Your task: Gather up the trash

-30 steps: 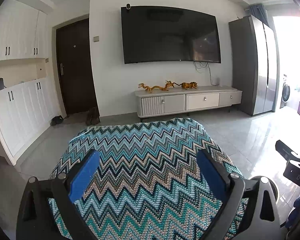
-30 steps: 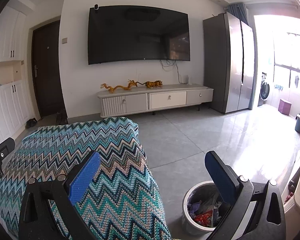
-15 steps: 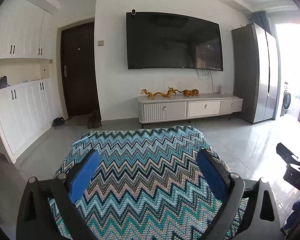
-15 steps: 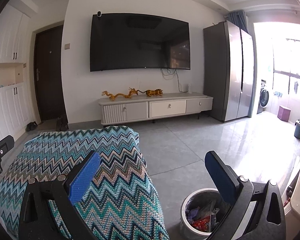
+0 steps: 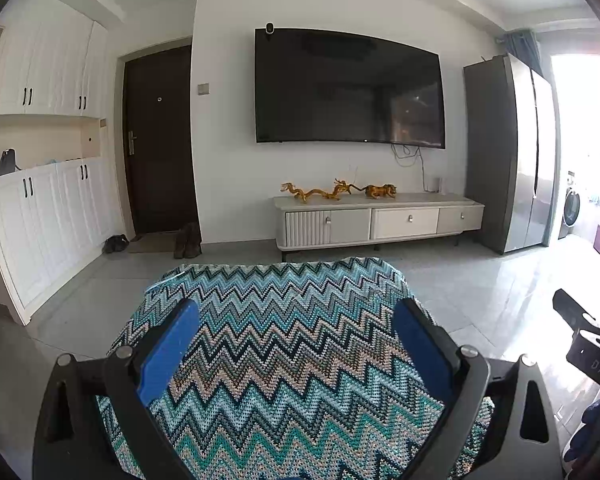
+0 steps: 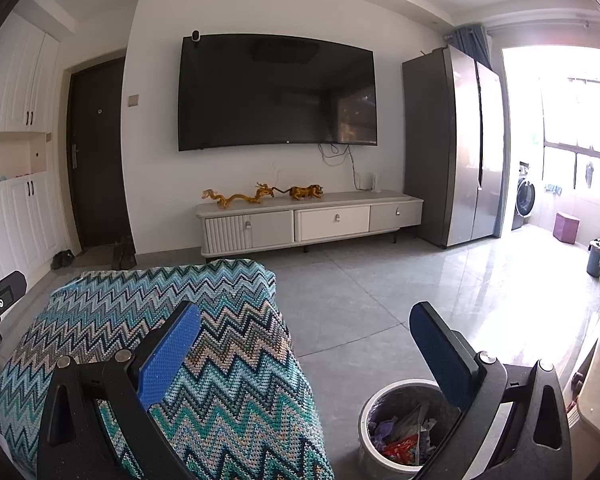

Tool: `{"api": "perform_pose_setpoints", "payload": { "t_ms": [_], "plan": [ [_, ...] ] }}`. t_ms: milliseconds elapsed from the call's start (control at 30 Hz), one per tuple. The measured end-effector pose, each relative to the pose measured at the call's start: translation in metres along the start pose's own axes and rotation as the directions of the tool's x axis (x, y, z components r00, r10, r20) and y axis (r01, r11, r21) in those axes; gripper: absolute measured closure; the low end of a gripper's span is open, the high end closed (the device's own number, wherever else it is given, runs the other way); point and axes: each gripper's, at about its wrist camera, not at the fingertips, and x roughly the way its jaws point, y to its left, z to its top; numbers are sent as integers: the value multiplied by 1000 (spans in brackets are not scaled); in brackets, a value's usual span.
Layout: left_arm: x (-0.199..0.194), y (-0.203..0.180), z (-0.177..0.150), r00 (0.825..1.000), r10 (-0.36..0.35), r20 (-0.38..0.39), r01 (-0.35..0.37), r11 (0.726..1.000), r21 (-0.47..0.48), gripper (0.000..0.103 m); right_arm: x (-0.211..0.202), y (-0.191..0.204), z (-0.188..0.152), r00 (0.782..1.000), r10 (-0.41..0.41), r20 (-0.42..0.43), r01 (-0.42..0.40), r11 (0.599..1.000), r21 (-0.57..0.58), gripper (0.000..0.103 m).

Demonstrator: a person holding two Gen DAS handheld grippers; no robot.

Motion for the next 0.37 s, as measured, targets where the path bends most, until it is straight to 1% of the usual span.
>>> {"api": "perform_pose_setpoints", "payload": {
  "t_ms": [367],
  "plan": [
    [-2, 4, 3, 1000, -12, -5, 12, 1000, -10, 5, -5, 2, 1, 1000, 0, 11, 0, 1000, -5, 0]
  ]
}}
